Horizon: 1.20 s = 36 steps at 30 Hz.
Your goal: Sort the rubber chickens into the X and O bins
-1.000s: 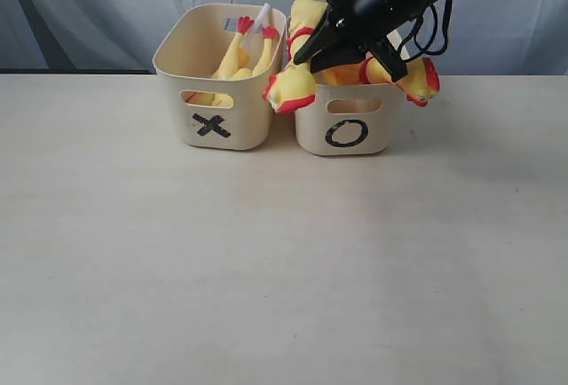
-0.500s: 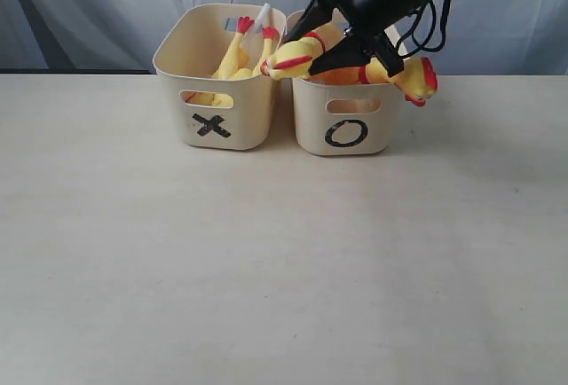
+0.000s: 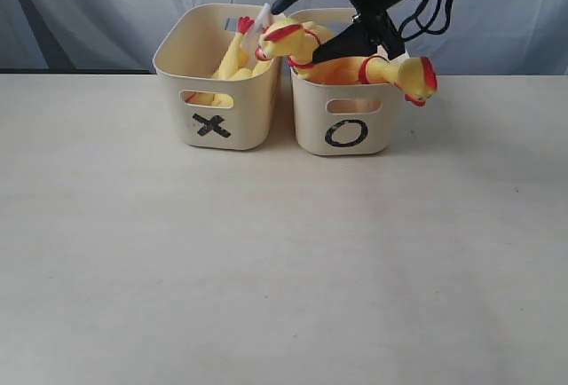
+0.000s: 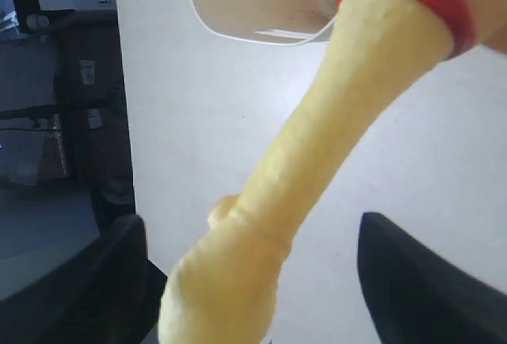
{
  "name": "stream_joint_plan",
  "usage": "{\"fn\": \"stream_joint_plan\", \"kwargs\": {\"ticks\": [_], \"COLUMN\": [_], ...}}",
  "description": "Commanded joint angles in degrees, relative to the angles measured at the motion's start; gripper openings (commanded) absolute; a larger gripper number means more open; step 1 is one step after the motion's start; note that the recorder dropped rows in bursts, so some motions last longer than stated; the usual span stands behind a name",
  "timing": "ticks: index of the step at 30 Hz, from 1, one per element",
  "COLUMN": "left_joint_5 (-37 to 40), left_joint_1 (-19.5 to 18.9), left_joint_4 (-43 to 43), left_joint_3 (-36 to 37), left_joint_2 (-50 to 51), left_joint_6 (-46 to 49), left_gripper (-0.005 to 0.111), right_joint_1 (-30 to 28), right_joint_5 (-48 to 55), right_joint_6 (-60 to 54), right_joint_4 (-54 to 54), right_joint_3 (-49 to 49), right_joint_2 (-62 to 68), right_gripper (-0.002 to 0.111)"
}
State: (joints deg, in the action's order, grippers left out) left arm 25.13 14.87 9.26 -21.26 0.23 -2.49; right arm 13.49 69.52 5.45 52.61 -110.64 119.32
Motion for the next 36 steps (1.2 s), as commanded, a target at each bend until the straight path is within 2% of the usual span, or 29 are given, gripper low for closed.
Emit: {"fn": "stream_joint_plan", "kwargs": {"ticks": [1, 9, 16, 19, 26, 33, 36], "left_joint_5": [-0.6, -0.5, -0.5, -0.5, -0.5, -0.5, -0.5], "left_joint_1": [0.0, 0.0, 0.0, 0.0, 0.0, 0.0, 0.0], "left_joint_4": [0.0, 0.0, 0.0, 0.0, 0.0, 0.0, 0.0], "left_joint_3": [0.2, 0.2, 0.2, 0.2, 0.2, 0.2, 0.2], "left_joint_2": [-0.2, -0.2, -0.2, -0.2, -0.2, -0.2, -0.2], "left_joint_6": [0.0, 0.0, 0.0, 0.0, 0.0, 0.0, 0.0], "left_gripper": [0.000, 0.000, 0.000, 0.000, 0.000, 0.000, 0.000], "right_joint_1": [-0.2, -0.2, -0.2, -0.2, -0.2, -0.2, -0.2], "right_joint_5": [0.4, 0.4, 0.4, 0.4, 0.4, 0.4, 0.4], "right_joint_6": [-0.3, -0.7, -2.2, -2.8, -3.4, -3.4, -3.3], "right_joint_4": [0.5, -1.0, -12.8, -18.0, -24.2, -36.6, -38.0], "right_joint_3": [-0.4, -0.4, -0.4, -0.4, -0.4, -0.4, -0.4], "right_joint_2": [-2.4, -7.2, -12.2, -15.1, -20.9, -27.0, -29.9], "right_gripper": [0.070, 0.070, 0.069, 0.056, 0.001, 0.000, 0.000]}}
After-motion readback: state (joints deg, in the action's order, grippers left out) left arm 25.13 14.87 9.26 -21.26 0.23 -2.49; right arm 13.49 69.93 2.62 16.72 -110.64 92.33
